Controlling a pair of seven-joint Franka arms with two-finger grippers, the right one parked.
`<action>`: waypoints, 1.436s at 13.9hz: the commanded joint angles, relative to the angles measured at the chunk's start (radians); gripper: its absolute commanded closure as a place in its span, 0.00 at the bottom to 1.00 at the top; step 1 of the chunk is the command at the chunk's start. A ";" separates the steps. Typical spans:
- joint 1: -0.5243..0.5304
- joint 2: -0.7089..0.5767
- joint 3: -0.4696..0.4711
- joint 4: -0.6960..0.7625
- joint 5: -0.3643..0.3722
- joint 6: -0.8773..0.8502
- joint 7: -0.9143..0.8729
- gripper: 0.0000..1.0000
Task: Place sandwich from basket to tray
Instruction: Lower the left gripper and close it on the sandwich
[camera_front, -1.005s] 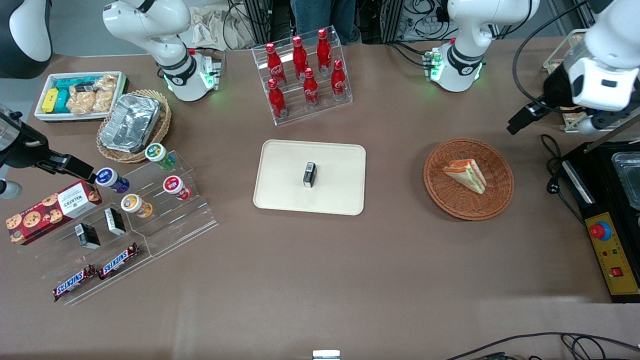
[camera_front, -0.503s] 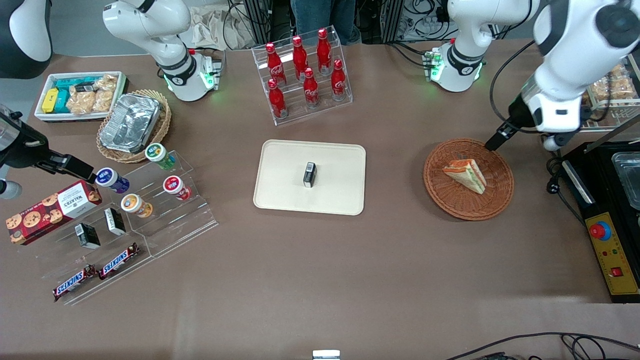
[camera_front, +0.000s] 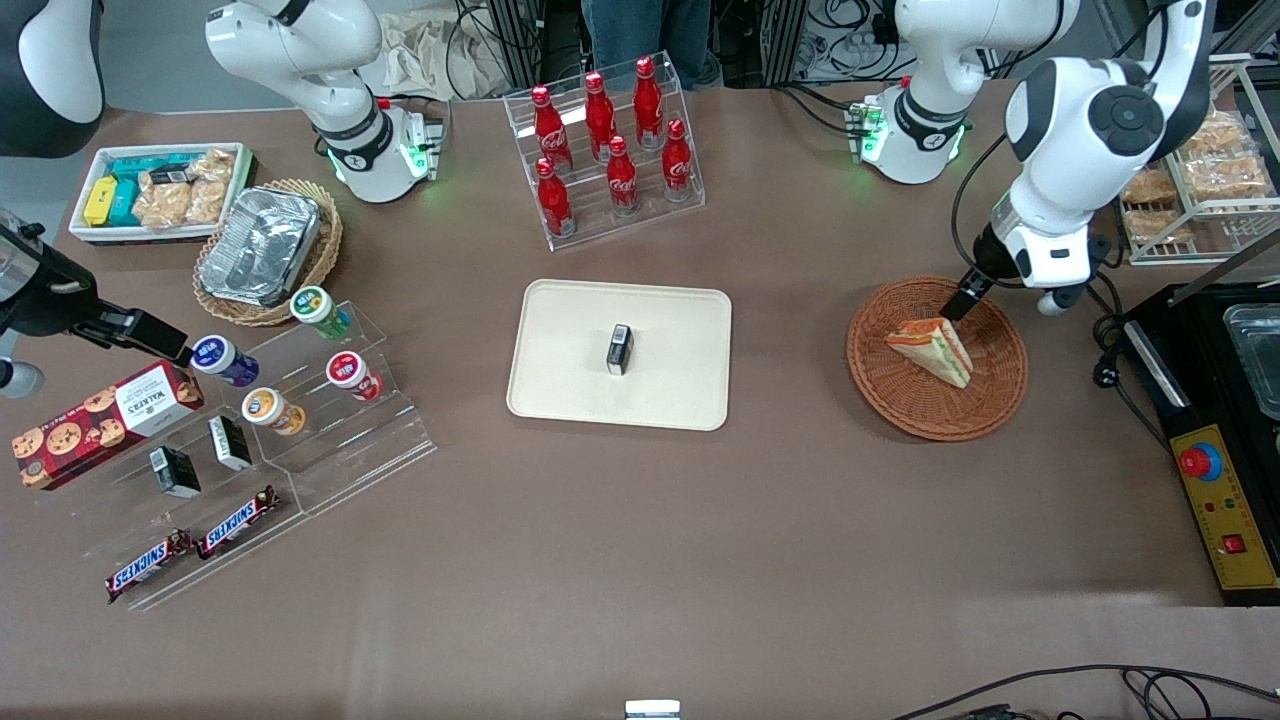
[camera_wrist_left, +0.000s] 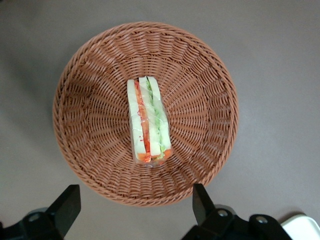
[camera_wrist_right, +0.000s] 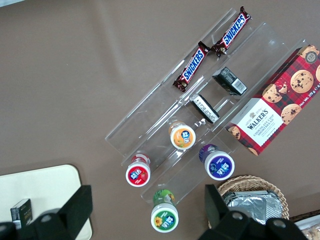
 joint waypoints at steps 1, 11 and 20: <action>0.000 0.040 0.000 -0.010 0.020 0.060 -0.034 0.01; -0.004 0.175 0.002 -0.035 0.021 0.220 -0.068 0.01; -0.004 0.262 0.002 -0.049 0.021 0.336 -0.068 0.01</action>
